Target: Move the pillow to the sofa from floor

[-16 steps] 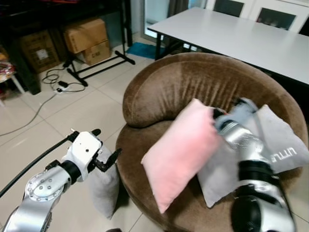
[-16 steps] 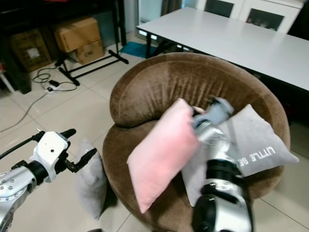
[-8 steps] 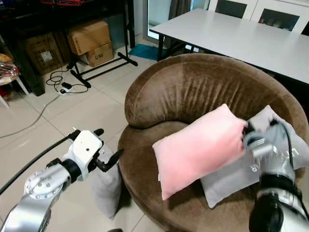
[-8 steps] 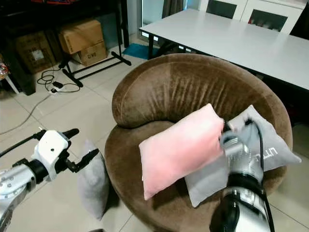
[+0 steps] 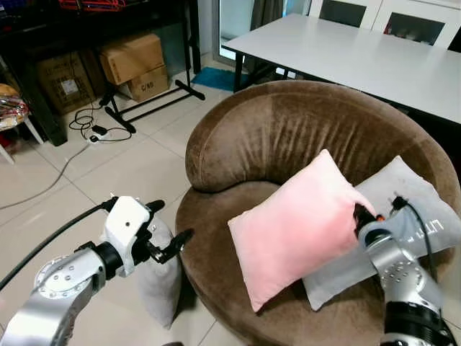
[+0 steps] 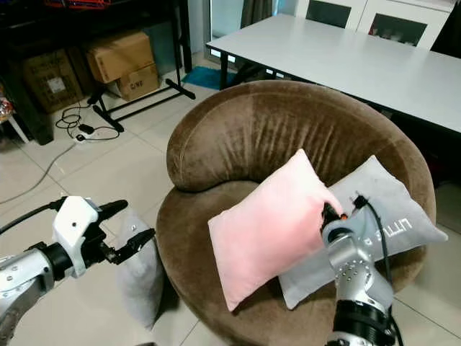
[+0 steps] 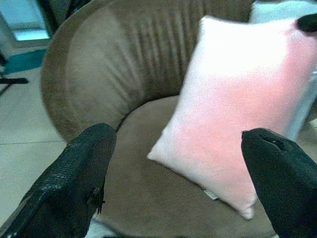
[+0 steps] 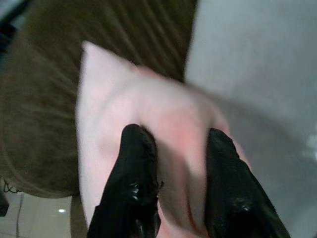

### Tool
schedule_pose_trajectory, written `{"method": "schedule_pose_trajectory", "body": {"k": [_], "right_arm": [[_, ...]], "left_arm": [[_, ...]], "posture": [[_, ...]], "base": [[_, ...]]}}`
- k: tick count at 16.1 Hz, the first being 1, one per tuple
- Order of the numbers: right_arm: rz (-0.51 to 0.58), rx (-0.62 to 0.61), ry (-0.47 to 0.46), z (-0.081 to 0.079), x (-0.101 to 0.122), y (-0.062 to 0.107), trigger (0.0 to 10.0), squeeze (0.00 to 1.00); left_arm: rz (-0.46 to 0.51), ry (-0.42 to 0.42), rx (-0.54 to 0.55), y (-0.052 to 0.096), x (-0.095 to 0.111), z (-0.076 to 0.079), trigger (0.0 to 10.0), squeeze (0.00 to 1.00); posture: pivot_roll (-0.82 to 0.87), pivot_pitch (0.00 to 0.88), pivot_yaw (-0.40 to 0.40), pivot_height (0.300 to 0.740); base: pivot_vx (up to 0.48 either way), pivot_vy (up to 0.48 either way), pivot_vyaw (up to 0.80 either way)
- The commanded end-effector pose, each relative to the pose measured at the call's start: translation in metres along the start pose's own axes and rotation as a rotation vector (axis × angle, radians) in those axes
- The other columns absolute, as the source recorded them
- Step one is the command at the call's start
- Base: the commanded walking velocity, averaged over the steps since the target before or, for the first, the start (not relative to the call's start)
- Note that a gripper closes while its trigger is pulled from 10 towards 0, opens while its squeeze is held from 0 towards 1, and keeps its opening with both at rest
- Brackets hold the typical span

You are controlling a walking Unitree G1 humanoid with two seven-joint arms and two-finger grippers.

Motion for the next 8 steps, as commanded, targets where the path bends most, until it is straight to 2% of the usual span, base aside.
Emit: {"method": "schedule_pose_trajectory", "body": {"k": [1,3,5,6,7,8], "right_arm": [[0.062,0.03,0.079,-0.007,0.023,0.008,10.0,1.0],[0.122,0.059,0.217,-0.014,0.049,0.024,10.0,1.0],[0.136,0.083,0.317,-0.02,0.06,0.037,10.0,1.0],[0.147,0.11,0.36,-0.025,0.066,0.045,10.0,1.0],[0.19,0.151,0.445,-0.036,0.073,0.053,10.0,1.0],[0.222,0.2,0.462,-0.048,0.077,0.058,10.0,1.0]], "left_arm": [[0.015,0.045,-0.033,0.004,0.004,0.004,10.0,0.0],[0.001,0.114,-0.117,0.012,0.006,0.014,10.0,0.0],[-0.039,0.129,-0.161,0.02,0.003,0.02,10.0,0.0],[-0.056,0.112,-0.154,0.023,0.002,0.02,10.0,0.0],[-0.031,0.067,-0.092,0.021,0.006,0.013,10.0,0.0],[-0.01,0.037,-0.035,0.018,0.009,0.007,10.0,0.0]], "posture": [[-0.04,0.0,-0.006,0.74],[-0.04,0.0,-0.007,0.74],[-0.04,0.0,-0.015,0.74],[-0.05,0.0,-0.012,0.74],[-0.05,0.0,-0.012,0.74],[-0.07,0.0,-0.003,0.74]], "base": [[0.0,0.0,0.0],[0.0,0.0,0.0],[0.0,0.0,0.0],[0.0,0.0,0.0],[0.0,0.0,0.0],[0.0,0.0,0.0]]}}
Point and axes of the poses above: a point about 5 cm out from each wrist's last joint towards the gripper, its own y axis pointing back from the gripper into the wrist, its own x axis along the axis of the wrist's last joint, z = x × y, the point moved 4 cm from there along -y, pointing out of the wrist towards the gripper, and after that the axes turned 10 degrees about y, right-handed, at the moved point
